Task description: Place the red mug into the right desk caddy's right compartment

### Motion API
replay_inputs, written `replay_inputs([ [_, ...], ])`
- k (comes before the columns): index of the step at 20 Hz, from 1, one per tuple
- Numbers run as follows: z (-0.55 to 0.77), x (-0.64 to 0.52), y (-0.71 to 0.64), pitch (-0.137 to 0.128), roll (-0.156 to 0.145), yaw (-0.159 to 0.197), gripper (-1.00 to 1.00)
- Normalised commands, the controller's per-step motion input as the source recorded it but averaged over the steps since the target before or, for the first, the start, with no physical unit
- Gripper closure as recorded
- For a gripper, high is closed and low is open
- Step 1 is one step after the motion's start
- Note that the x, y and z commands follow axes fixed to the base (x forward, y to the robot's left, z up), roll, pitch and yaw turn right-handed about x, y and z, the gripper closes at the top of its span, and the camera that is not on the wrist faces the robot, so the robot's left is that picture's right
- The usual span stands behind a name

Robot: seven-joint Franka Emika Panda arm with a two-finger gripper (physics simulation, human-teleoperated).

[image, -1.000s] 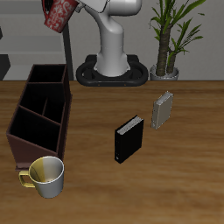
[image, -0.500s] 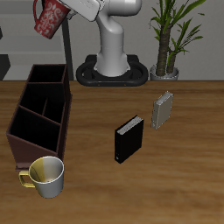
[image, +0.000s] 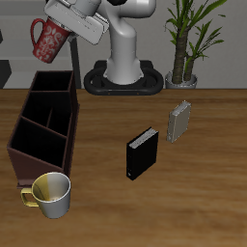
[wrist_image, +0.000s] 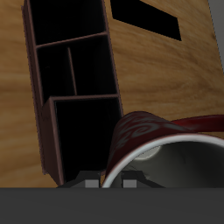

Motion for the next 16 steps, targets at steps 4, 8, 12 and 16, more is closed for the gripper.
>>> replay_inputs([
  [4, -0.35, -0.02, 0.02, 0.02, 0.0, 0.026, 1.0],
  [8, -0.29, 0.1, 0.12, 0.049, 0.036, 0.002, 1.0],
  [12, -0.16, 0.08, 0.17, 0.001, 0.036, 0.012, 1.0],
  [16, -0.38, 0.28, -0.08, 0.083, -0.008, -0.006, 1.0],
])
